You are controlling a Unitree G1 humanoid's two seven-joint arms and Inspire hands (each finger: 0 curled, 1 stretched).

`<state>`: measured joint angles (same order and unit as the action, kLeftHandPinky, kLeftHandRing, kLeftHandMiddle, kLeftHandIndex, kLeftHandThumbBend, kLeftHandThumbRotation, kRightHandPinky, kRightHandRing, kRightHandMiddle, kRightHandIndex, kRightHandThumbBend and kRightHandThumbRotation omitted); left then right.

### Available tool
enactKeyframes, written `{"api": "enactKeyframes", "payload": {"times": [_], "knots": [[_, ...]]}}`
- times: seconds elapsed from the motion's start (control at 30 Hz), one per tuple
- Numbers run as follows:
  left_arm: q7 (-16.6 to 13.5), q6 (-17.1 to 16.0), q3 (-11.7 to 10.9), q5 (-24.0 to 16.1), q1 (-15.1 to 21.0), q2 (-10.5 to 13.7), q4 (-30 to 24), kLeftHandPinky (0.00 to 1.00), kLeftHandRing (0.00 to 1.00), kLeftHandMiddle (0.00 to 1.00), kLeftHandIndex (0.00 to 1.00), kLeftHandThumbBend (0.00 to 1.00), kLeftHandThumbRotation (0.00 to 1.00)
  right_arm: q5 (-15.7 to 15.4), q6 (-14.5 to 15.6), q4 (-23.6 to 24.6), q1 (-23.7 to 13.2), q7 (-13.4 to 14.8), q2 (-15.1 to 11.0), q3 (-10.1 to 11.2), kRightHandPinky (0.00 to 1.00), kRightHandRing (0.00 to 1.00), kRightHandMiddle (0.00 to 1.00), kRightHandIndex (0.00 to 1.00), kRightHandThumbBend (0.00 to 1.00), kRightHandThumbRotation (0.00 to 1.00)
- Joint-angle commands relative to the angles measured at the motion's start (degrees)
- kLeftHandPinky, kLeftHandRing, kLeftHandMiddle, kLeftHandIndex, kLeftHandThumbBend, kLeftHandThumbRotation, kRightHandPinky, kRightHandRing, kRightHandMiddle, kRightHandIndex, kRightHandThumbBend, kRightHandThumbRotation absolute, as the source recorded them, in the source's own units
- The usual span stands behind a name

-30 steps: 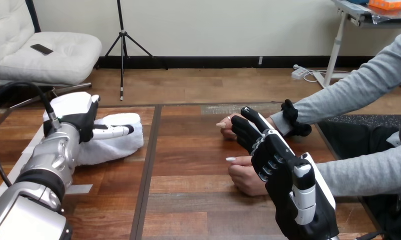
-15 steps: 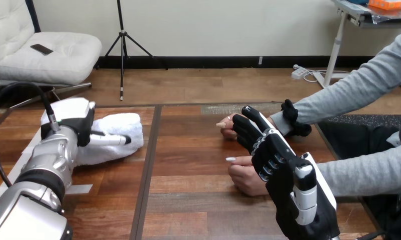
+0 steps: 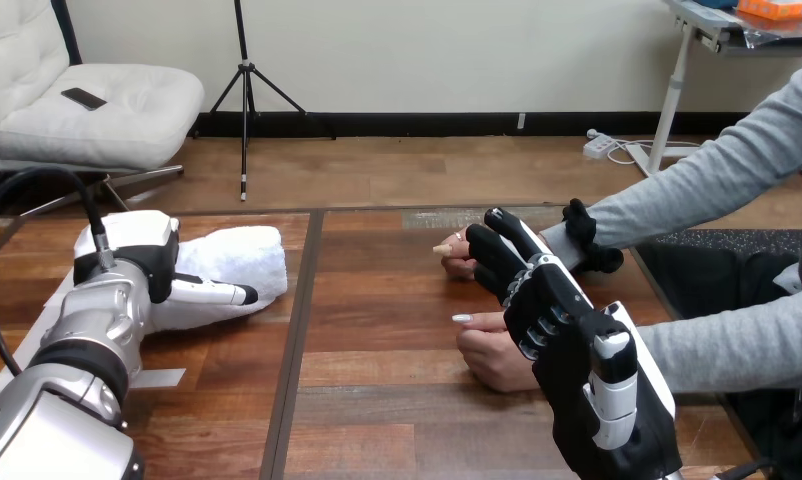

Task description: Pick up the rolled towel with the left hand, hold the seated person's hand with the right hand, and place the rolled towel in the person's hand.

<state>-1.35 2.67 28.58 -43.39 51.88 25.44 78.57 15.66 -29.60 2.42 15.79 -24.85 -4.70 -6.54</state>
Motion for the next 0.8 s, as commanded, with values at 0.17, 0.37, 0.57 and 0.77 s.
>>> {"api": "enactKeyframes", "payload": {"times": [0.17, 0.37, 0.57, 0.77], "knots": [[-0.3, -0.1, 1.0, -0.7, 4.2, 1.0, -0.4, 1.00, 1.00, 1.00, 1.00, 1.00, 0.78, 0.7, -0.4, 3.7, -0.9, 0.2, 0.1, 0.4, 1.00, 0.96, 0.92, 0.93, 0.97, 1.00], [-0.9, -0.6, 0.4, 0.0, 4.0, 1.0, -0.5, 0.98, 0.98, 0.98, 0.98, 1.00, 0.74, 1.5, -0.3, 4.0, -0.7, -0.2, 0.1, 0.3, 1.00, 0.96, 0.92, 0.93, 0.97, 1.00], [-0.7, -0.4, 0.1, 0.3, 4.3, 0.8, -0.5, 0.95, 0.96, 0.95, 0.95, 1.00, 0.68, 1.8, 0.2, 4.8, -0.4, -0.3, -0.1, 0.4, 1.00, 0.96, 0.92, 0.93, 0.98, 1.00], [0.2, 0.3, 0.1, 0.3, 5.0, 0.6, -0.6, 0.93, 0.95, 0.95, 0.94, 1.00, 0.64, 2.6, 0.7, 5.4, -0.3, -0.7, -0.3, 0.4, 1.00, 0.96, 0.92, 0.93, 1.00, 1.00]]}}
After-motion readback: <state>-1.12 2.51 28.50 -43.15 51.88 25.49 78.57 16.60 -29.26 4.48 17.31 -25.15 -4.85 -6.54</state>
